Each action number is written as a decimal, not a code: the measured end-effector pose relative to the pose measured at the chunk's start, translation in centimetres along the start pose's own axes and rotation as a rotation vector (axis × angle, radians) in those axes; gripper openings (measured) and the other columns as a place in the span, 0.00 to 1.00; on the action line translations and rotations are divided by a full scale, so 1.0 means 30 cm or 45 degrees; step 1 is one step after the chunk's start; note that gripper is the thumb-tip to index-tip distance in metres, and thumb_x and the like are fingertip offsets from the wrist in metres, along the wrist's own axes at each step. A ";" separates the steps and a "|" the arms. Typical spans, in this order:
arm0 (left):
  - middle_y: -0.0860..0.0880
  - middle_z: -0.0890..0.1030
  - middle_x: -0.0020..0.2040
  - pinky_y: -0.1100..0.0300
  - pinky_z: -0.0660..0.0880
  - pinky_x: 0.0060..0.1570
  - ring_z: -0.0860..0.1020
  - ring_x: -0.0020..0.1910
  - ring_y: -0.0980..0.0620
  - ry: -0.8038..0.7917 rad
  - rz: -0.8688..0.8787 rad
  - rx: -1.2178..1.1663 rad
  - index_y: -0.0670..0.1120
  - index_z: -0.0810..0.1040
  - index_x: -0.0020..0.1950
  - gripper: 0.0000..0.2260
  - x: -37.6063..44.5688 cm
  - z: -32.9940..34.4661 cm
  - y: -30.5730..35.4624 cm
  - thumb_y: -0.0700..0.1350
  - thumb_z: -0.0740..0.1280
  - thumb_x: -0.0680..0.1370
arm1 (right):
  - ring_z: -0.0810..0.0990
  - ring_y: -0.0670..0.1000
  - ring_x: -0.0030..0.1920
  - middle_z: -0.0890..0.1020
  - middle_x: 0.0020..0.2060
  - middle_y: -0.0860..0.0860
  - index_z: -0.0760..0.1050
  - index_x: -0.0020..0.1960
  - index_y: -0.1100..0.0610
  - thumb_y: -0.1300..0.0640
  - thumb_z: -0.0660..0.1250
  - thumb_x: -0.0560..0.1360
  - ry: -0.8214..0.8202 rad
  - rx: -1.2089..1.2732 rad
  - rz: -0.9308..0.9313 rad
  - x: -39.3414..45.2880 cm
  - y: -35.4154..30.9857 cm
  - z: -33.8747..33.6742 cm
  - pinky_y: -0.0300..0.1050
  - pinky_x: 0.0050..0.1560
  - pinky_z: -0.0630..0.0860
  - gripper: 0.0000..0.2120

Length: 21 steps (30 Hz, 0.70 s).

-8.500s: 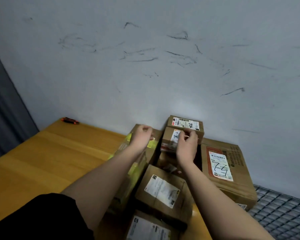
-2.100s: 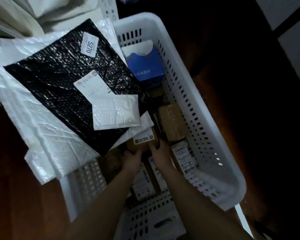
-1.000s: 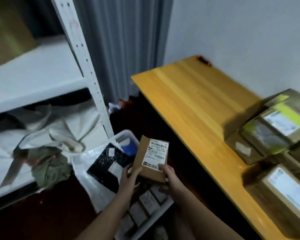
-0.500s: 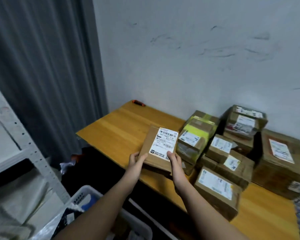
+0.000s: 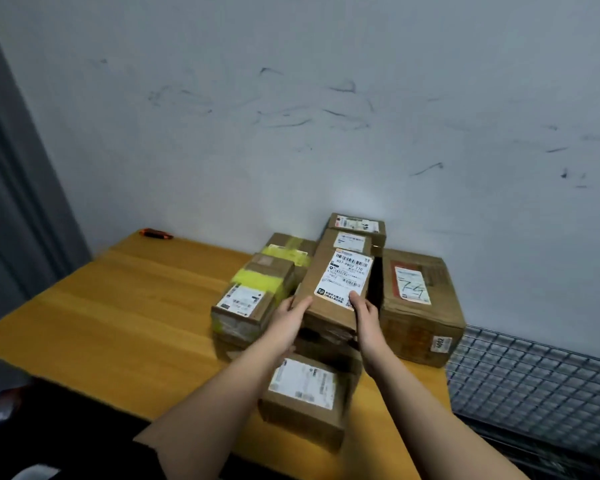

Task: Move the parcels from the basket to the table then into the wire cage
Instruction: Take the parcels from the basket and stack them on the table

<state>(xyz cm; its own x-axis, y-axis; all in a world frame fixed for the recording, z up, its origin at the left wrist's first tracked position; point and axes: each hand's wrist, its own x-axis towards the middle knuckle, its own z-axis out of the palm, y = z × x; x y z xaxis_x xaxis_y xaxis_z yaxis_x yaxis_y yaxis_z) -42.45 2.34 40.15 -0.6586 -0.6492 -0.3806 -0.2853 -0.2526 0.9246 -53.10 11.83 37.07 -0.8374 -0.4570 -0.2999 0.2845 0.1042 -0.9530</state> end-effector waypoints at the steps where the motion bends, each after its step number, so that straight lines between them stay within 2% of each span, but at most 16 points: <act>1: 0.46 0.76 0.61 0.62 0.73 0.43 0.76 0.51 0.50 -0.029 -0.056 -0.007 0.50 0.68 0.69 0.19 0.014 0.048 0.003 0.54 0.61 0.80 | 0.72 0.54 0.63 0.72 0.65 0.54 0.59 0.73 0.56 0.41 0.61 0.78 -0.002 -0.025 0.037 0.031 0.001 -0.043 0.56 0.69 0.67 0.30; 5: 0.45 0.75 0.64 0.54 0.74 0.54 0.76 0.52 0.46 -0.042 -0.208 -0.038 0.51 0.63 0.72 0.22 0.101 0.176 -0.039 0.54 0.62 0.79 | 0.74 0.58 0.63 0.73 0.65 0.56 0.58 0.74 0.54 0.37 0.58 0.77 -0.056 -0.139 0.202 0.129 0.034 -0.161 0.56 0.67 0.69 0.32; 9: 0.43 0.74 0.59 0.56 0.76 0.48 0.76 0.47 0.47 0.058 -0.285 -0.003 0.47 0.63 0.69 0.21 0.158 0.236 -0.085 0.52 0.64 0.79 | 0.72 0.57 0.64 0.73 0.66 0.56 0.59 0.75 0.53 0.34 0.54 0.77 -0.098 -0.287 0.282 0.188 0.091 -0.204 0.57 0.68 0.67 0.33; 12: 0.44 0.73 0.55 0.59 0.75 0.43 0.75 0.44 0.50 0.090 -0.322 0.043 0.47 0.62 0.66 0.20 0.179 0.256 -0.102 0.51 0.64 0.79 | 0.71 0.58 0.66 0.71 0.68 0.56 0.58 0.75 0.50 0.24 0.54 0.64 -0.096 -0.316 0.323 0.228 0.147 -0.212 0.60 0.68 0.67 0.47; 14: 0.43 0.74 0.56 0.56 0.76 0.48 0.75 0.47 0.48 0.104 -0.346 0.080 0.47 0.61 0.67 0.21 0.194 0.263 -0.108 0.51 0.64 0.78 | 0.70 0.59 0.67 0.69 0.69 0.56 0.59 0.75 0.49 0.22 0.53 0.56 -0.085 -0.305 0.335 0.260 0.177 -0.217 0.60 0.68 0.68 0.54; 18: 0.43 0.73 0.58 0.54 0.75 0.52 0.75 0.51 0.47 0.114 -0.356 0.067 0.47 0.60 0.70 0.24 0.212 0.275 -0.112 0.52 0.64 0.78 | 0.69 0.60 0.68 0.66 0.70 0.55 0.59 0.75 0.49 0.23 0.53 0.55 -0.078 -0.317 0.324 0.287 0.184 -0.213 0.62 0.68 0.67 0.54; 21: 0.43 0.73 0.58 0.54 0.74 0.53 0.74 0.52 0.46 0.113 -0.353 0.065 0.47 0.61 0.70 0.23 0.223 0.282 -0.109 0.51 0.64 0.78 | 0.68 0.60 0.68 0.65 0.70 0.55 0.58 0.76 0.50 0.25 0.53 0.60 -0.077 -0.348 0.331 0.289 0.171 -0.205 0.62 0.68 0.67 0.50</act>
<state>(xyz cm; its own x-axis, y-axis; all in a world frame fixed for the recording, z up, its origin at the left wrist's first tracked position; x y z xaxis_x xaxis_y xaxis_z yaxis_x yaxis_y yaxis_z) -51.82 4.88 34.43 -0.4878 -0.6210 -0.6135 -0.4818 -0.3945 0.7825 -61.78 13.84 29.32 -0.7221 -0.4351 -0.5378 0.3419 0.4513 -0.8243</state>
